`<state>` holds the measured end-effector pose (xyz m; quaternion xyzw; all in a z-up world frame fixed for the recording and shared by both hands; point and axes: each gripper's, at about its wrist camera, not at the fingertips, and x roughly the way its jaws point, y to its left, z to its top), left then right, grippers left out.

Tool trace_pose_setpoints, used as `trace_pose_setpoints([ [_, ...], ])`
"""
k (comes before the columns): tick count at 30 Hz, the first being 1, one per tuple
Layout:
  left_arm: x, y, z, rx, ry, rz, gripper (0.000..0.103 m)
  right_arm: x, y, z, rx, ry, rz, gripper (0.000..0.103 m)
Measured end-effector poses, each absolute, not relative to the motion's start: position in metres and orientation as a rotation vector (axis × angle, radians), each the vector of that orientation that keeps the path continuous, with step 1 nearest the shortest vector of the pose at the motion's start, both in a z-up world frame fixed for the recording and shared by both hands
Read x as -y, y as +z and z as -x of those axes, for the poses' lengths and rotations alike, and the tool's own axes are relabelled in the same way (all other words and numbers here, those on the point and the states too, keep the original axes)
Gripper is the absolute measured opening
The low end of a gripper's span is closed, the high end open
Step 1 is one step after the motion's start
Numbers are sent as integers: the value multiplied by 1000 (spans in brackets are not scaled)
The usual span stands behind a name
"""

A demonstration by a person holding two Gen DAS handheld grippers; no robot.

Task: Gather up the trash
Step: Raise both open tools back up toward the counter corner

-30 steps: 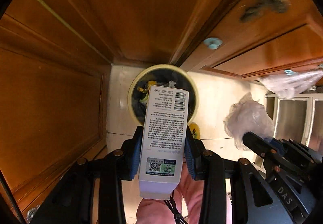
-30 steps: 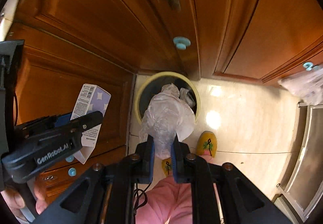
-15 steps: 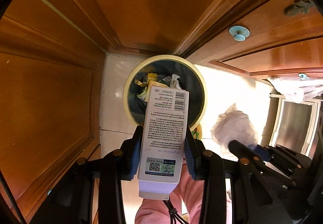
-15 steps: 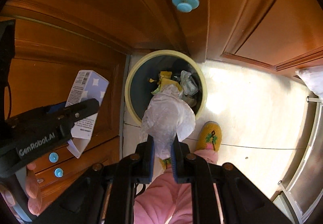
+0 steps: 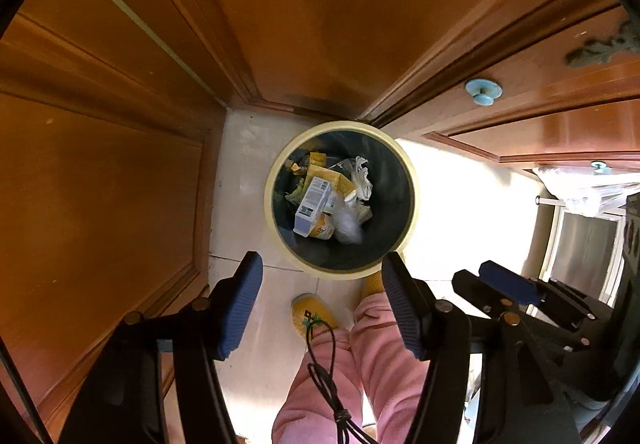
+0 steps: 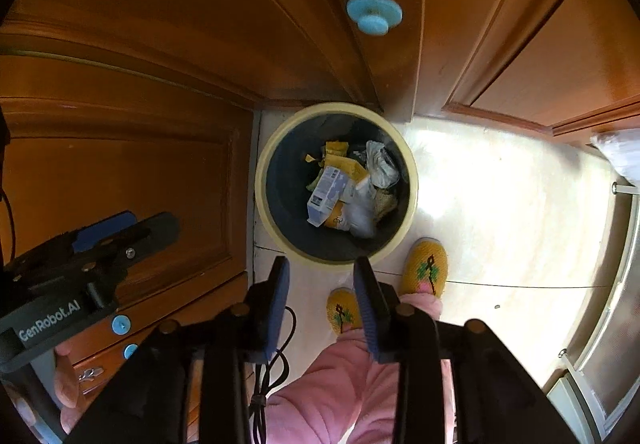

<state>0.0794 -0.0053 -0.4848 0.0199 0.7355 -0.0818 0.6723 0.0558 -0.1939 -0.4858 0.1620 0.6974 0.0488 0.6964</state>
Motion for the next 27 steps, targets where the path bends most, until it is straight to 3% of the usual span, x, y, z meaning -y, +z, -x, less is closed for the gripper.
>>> trace_pose_setpoints([
  [15,3,-349,-48,-1518,-167,-126,61,196,-370,-21,-1458,143,-425,34],
  [27,7,-209,-42,-1225,-178,-156,62,202,-259,9,-1266,154,-399,34],
])
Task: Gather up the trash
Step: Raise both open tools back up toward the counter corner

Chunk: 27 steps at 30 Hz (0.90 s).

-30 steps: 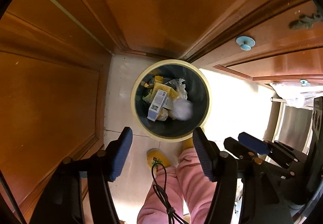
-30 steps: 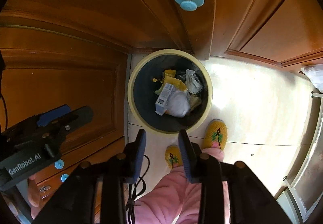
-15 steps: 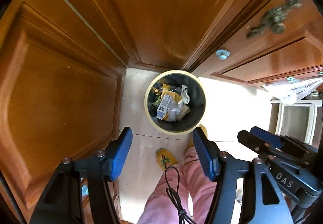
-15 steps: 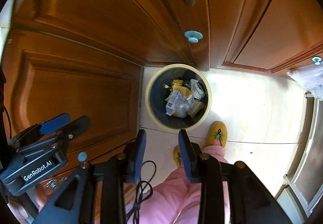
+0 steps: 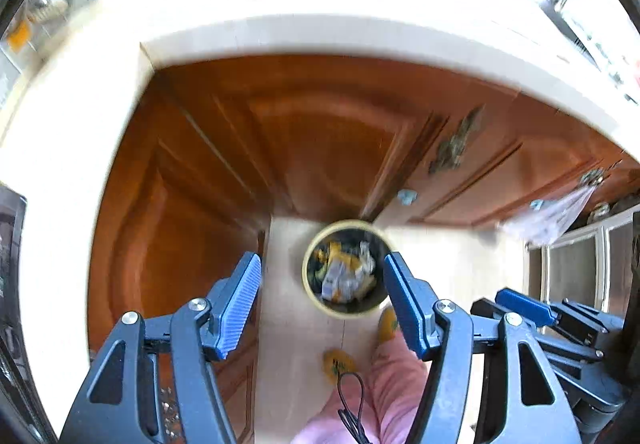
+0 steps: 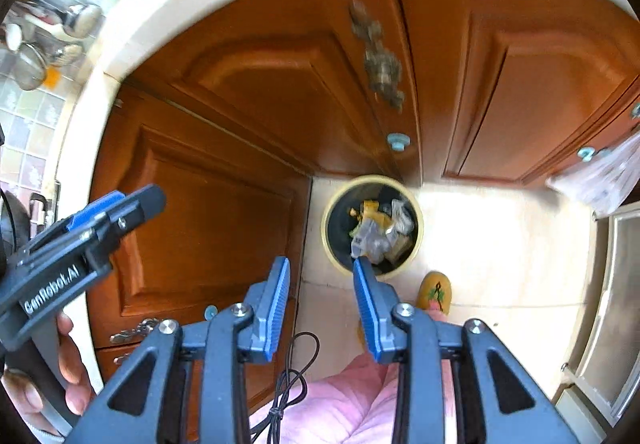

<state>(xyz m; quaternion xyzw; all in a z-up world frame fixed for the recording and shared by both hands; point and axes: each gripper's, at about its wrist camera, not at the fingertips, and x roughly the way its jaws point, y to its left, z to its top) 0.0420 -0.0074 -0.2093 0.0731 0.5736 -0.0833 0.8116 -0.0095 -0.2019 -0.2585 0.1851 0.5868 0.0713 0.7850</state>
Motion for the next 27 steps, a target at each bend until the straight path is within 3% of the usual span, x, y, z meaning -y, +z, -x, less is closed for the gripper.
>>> trace_pose_setpoints([
  [27,18,38,-66,-591,-191,-135,72,217,-16,-12,-774,95,-269,34],
])
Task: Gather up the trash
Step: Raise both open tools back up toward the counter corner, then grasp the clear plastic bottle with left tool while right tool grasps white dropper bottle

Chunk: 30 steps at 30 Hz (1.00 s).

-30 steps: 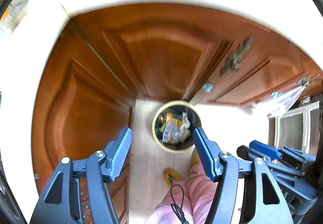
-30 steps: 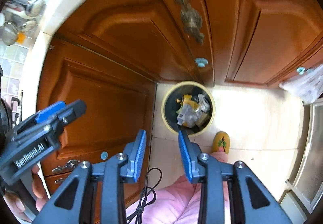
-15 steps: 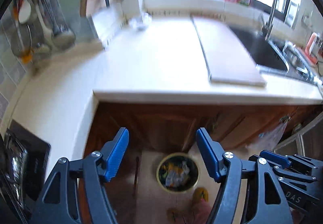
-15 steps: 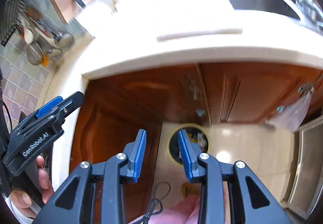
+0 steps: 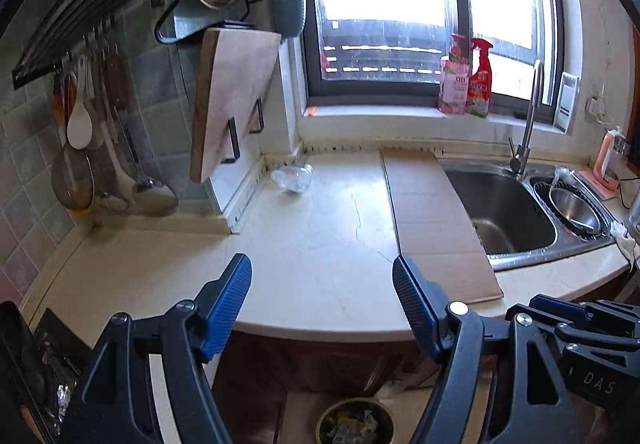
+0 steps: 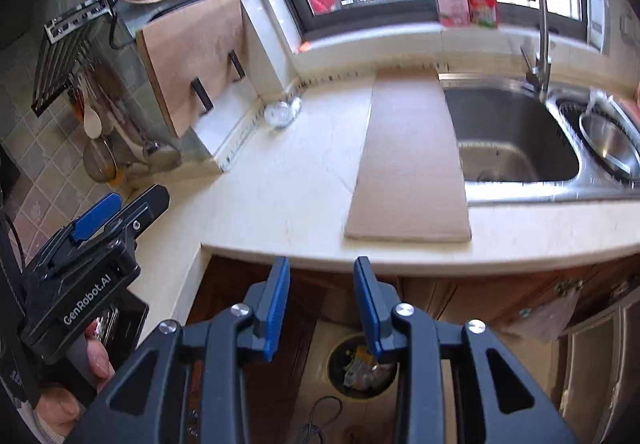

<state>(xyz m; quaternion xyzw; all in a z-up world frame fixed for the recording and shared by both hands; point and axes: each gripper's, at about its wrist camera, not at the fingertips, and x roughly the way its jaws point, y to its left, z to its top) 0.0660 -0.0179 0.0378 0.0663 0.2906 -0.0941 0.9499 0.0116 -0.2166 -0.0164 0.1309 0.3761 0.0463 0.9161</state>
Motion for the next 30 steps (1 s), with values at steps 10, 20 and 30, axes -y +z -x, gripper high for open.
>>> trace_pose_setpoints([
  [10,-2,75,-112,-495,-81,-147,84,219,36,-75,-671,151,-257,35],
  [20,26,39,-228,-598,26,-111,89,230,38,-219,-702,285,-231,36],
  [30,85,-10,-387,-807,82,-147,89,251,14,-373,-801,345,-257,36],
])
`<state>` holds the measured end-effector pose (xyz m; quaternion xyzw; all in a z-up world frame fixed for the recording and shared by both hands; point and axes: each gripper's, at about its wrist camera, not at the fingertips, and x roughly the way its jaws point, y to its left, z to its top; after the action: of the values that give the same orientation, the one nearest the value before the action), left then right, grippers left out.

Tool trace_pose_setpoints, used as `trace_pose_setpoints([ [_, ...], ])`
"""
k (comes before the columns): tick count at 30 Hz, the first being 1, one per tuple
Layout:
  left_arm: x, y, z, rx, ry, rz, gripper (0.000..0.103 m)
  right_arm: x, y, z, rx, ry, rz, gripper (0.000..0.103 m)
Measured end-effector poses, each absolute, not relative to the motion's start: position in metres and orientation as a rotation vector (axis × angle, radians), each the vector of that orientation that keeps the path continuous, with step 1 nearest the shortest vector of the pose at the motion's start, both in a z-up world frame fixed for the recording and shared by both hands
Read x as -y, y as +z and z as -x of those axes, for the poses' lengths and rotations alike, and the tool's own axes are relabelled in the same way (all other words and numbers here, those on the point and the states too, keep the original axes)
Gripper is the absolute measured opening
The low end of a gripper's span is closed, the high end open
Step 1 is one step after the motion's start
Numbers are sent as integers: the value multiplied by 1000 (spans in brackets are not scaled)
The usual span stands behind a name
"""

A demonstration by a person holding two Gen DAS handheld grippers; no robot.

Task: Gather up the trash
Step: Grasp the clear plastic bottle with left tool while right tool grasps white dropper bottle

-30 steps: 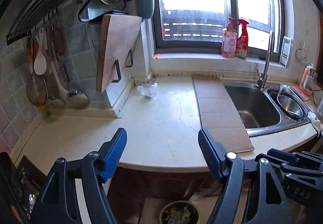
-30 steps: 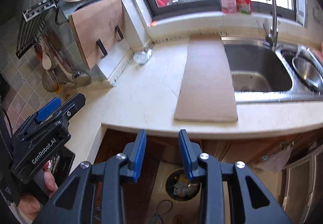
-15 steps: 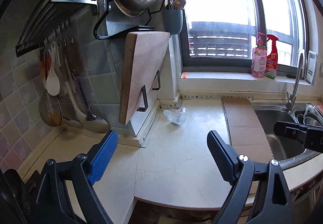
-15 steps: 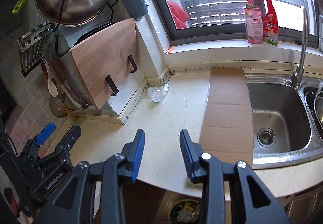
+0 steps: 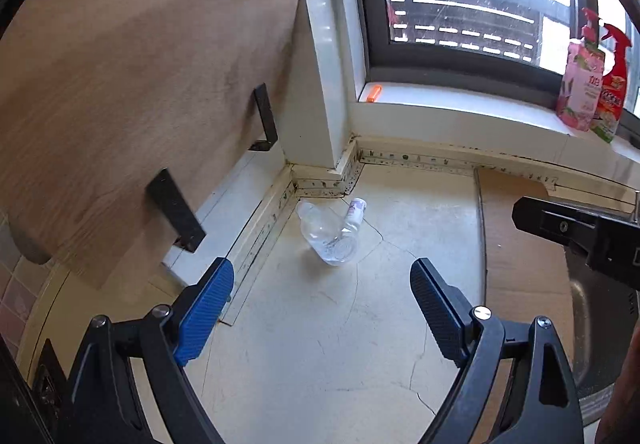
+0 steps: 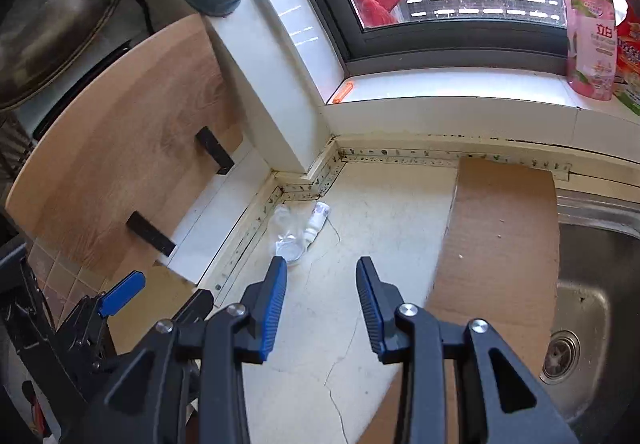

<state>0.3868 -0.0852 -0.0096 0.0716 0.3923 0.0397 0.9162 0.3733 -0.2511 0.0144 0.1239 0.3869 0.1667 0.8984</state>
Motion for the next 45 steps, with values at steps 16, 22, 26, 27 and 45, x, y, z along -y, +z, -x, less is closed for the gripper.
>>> trace_pose_setpoints([
  [16,59,-120,-554,-1178,108,39,84,247,-84,-508,-975,345,-398,36],
  [22,61,-145,-573,-1246,120,22,73,241,-98,-518,-1000,367,-395,36],
  [26,56,-156,-577,-1261,120,52,61,240,-103,-521,-1004,370,-406,36],
  [27,55,-157,-575,-1257,120,60,60,239,-104,-522,-1006,372,-408,36],
  [45,32,-150,-464,-1243,140,46,57,160,-113,-539,-1014,511,-199,36],
])
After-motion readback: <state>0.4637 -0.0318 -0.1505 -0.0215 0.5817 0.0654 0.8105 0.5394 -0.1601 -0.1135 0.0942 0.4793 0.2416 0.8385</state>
